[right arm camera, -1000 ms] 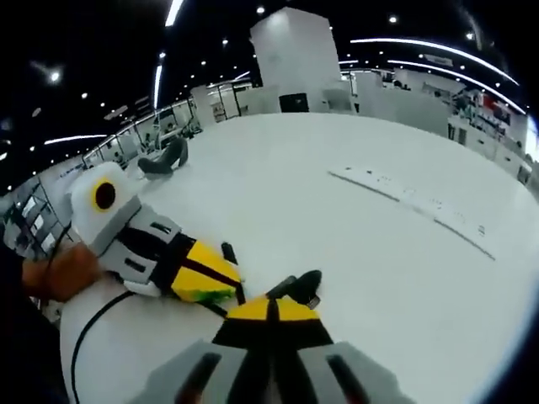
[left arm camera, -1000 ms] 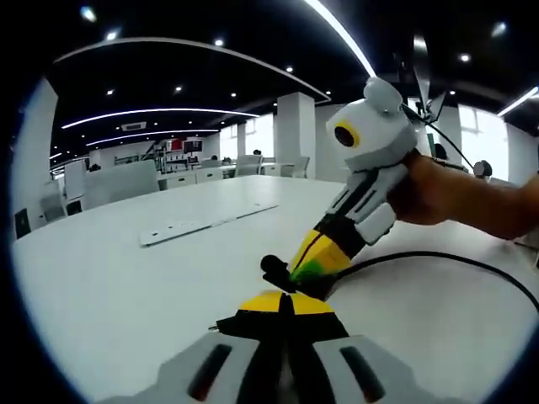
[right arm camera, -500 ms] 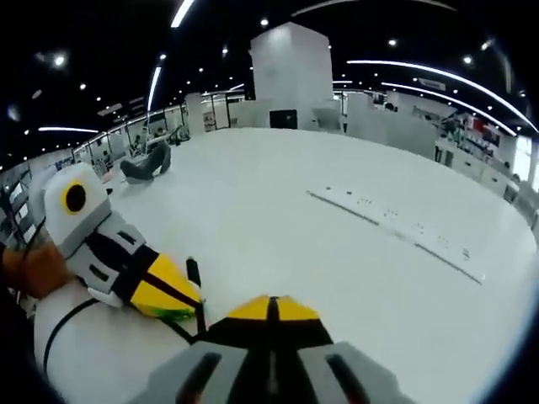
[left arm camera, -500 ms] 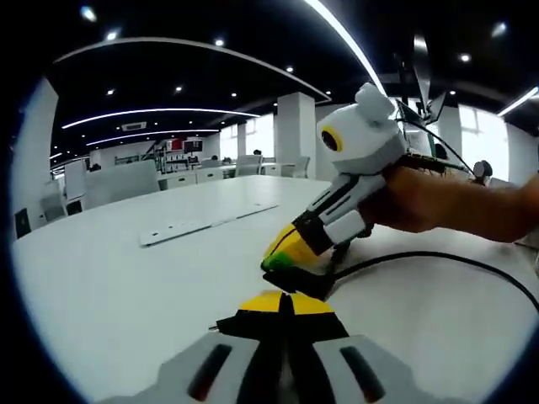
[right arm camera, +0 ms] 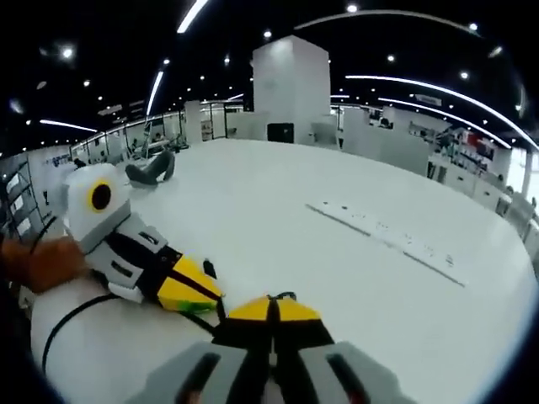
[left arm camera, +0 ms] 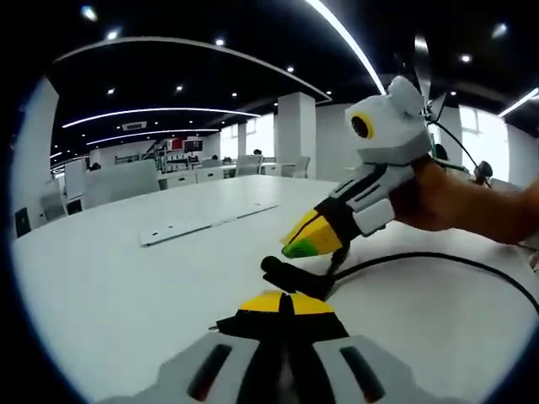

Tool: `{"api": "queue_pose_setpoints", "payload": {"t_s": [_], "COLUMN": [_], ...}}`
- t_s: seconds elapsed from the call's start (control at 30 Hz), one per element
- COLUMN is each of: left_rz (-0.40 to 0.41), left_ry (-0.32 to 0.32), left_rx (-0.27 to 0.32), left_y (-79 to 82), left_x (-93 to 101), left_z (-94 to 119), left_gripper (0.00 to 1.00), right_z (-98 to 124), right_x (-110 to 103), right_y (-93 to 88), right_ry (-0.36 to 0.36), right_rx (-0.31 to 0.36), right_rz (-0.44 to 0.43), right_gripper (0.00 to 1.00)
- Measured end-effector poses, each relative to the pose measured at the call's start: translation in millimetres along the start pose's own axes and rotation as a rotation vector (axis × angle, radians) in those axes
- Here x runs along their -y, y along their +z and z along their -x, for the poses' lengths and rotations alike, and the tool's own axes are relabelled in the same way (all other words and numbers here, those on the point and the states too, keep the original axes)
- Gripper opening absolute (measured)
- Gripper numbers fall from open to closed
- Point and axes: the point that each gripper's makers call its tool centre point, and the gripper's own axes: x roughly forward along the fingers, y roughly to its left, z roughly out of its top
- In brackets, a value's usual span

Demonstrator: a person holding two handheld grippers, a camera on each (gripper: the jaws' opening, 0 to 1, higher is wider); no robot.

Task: Find the charging cable on the desk, coil it up and secure with Velcro.

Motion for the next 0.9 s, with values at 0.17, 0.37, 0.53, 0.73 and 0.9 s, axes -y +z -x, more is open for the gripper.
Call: {"api": "queue_pose_setpoints", "payload": {"t_s": [0.17, 0.37, 0.53, 0.73, 0.9], "left_rz": [0.004, 0.003, 0.003, 0.006, -0.003], "left_ry": [0.002, 0.002, 0.003, 0.005, -0.005], "left_rx": [0.000, 0.001, 0.001, 0.002, 0.004], "left_y": [0.1, 0.3, 0.5, 0.9, 1.4], "left_x": [-0.2, -0.5, -0.4, -0.8, 0.5], "left_z": [0, 0, 0, 0, 0], "left_gripper": [0.02, 0.02, 0.02, 0.02, 0.04], "right_z": [9, 12, 12, 12, 13], "right_x": [-13, -12, -17, -17, -15], "right_y": [-7.3, -13.7, -17.7, -19.6, -18.7], "right_ry": [0.010, 0.006, 0.015, 0.016, 0.011], "right_rx": [0.008, 0.010, 0.011, 0.015, 0.027], "right_rz": [0.014, 0.011, -0.007, -0.021, -0.038], "right_gripper": [0.02, 0.02, 0.02, 0.03, 0.09]}}
